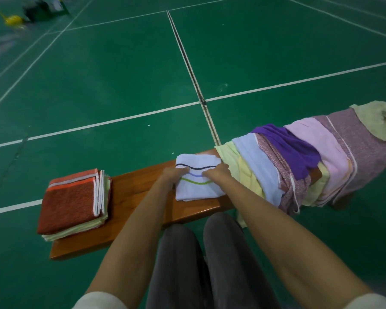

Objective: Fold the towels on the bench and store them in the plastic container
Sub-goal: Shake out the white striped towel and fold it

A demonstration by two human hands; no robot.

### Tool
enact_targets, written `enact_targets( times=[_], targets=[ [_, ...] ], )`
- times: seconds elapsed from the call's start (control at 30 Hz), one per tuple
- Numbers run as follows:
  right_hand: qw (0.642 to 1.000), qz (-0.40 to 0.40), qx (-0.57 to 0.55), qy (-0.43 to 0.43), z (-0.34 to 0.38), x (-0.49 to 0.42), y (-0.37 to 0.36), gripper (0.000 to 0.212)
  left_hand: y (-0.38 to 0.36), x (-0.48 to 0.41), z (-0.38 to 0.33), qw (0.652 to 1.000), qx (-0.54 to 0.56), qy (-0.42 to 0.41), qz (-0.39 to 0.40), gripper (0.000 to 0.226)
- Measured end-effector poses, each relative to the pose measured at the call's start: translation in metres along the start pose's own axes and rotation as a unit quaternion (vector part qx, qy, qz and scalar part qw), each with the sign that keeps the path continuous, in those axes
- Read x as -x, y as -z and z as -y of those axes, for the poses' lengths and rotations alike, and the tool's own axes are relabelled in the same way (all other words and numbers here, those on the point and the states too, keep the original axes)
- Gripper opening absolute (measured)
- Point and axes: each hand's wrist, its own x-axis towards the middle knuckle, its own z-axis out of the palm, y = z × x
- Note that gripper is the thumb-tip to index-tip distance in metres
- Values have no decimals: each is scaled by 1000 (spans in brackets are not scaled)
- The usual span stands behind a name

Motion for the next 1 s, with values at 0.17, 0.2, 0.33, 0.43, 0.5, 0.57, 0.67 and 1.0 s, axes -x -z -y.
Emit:
enact_targets(
  times=[0.17,0.2,0.33,0.43,0.5,0.57,0.67,1.0],
  targets=[
    [997,77,-6,-10,3,2,-10,73,-3,4,7,996,56,13,63,36],
    [997,71,-16,-5,4,3,-11,76,-1,5,8,995,74,3,62,34],
    [995,31,-99,11,8,11,-8,61,22,7,9,992,109,-37,49,39],
    [998,27,0,54,15,14,-14,64,47,15,11,997,18,-31,71,48],
    [994,67,62,63,25,20,-22,28,62,21,16,996,-44,-31,72,52],
    [993,85,37,76,40,32,-32,12,79,30,19,997,-46,-56,28,51],
    [993,60,-6,102,69,59,-44,28,110,46,18,993,-19,-102,-63,48],
    [975,83,-10,204,168,124,-132,41,253,73,47,959,-10,-181,-217,27]
  ],
)
